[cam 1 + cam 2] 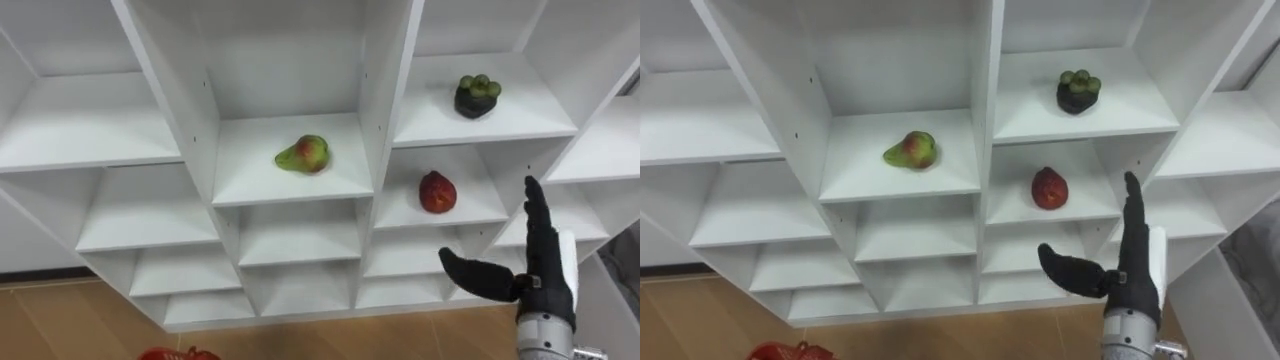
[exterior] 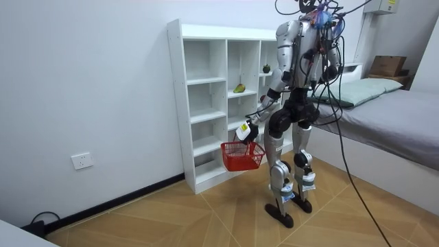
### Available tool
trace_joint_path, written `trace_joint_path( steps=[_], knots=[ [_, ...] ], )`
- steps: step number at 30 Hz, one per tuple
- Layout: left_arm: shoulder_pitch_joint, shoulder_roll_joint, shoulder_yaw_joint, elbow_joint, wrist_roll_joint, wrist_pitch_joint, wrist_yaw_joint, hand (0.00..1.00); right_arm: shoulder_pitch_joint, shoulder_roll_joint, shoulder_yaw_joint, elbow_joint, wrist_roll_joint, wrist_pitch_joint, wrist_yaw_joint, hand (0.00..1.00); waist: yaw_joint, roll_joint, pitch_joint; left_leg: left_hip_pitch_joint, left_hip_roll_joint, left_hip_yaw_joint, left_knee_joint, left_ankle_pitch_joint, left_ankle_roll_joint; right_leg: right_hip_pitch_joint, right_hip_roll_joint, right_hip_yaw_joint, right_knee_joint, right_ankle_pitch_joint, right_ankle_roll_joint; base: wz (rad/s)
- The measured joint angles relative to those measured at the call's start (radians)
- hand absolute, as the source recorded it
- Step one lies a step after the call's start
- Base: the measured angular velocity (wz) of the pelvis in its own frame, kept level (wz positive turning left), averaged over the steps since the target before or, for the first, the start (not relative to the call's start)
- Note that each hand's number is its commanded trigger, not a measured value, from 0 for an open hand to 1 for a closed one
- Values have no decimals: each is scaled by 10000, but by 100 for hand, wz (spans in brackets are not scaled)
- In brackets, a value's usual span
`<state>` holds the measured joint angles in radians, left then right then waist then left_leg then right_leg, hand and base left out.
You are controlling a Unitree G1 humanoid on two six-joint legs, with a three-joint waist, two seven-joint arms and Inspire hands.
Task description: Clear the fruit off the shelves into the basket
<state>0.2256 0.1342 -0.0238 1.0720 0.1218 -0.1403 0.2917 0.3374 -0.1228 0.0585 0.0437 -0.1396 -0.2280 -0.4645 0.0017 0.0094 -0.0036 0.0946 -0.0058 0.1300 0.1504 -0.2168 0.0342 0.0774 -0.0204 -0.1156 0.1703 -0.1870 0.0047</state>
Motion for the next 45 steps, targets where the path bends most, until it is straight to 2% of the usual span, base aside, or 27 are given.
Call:
trace_joint_path(
  steps=[2,5,8,16,18,21,26,27,29,32,37,45],
  knots=[
    [14,11,-22,1,-28,1,-71,100,-32,-93,80,-317,-209,-31,-257,0,29,18,-57,-51,-2,-3,5,2,0,-55,-2,-7,3,5,-1,0],
    [-48,96,-266,223,-37,15,-217,100,-83,-426,415,-680,-218,-36,-493,0,84,12,-63,-24,-5,21,14,2,0,-32,-2,-2,7,8,0,0],
    [-112,141,-418,396,-25,71,-254,100,-227,-476,545,-936,-219,-21,-671,0,124,0,-53,-26,-4,16,20,2,0,-34,-5,1,11,15,2,0],
    [-185,139,-413,376,0,163,-436,100,-841,-736,565,-958,-777,-20,-810,0,301,-35,36,-93,-3,-26,11,1,1,-69,1,-49,6,27,2,1],
    [-204,140,-375,377,-16,278,-489,100,-1137,-737,512,-957,-981,-1,-807,0,289,-96,93,-146,-5,-106,13,2,0,-90,-6,-134,-7,27,2,8],
    [-252,196,-370,376,-22,326,-731,100,-1680,-772,360,-958,-948,22,-786,0,267,-202,108,-166,-7,-218,15,3,-1,-66,-16,-262,-23,26,3,10],
    [-329,254,-354,368,12,448,-992,100,-2342,-929,241,-957,-292,23,-545,0,303,-374,103,-122,-25,-283,25,9,1,51,-52,-508,-74,26,3,9],
    [-330,289,-354,350,23,503,-1062,100,-2403,-934,240,-956,-214,24,-448,0,303,-425,72,-106,-46,-337,28,9,2,96,-67,-514,-171,27,4,8],
    [-286,306,-283,254,65,557,-1088,100,-2447,-940,192,-956,-146,23,-311,0,322,-460,58,-125,-56,-407,28,9,3,103,-71,-519,-212,27,5,7],
    [-249,312,-196,136,65,559,-1141,100,-2471,-1056,-2,-794,176,31,-162,0,338,-467,62,-131,-62,-514,28,10,3,126,-70,-515,-210,27,5,8],
    [-245,362,-187,0,66,638,-1221,100,-3217,-1551,-32,234,533,120,-154,0,343,-545,123,-128,-56,-517,37,13,0,128,-63,-521,-210,27,5,0],
    [-196,428,-183,-371,111,786,-1221,100,-3430,-1776,-48,789,1389,362,23,0,367,-718,119,-134,-60,-628,141,13,0,215,-89,-645,-202,27,5,4]
  ],
)
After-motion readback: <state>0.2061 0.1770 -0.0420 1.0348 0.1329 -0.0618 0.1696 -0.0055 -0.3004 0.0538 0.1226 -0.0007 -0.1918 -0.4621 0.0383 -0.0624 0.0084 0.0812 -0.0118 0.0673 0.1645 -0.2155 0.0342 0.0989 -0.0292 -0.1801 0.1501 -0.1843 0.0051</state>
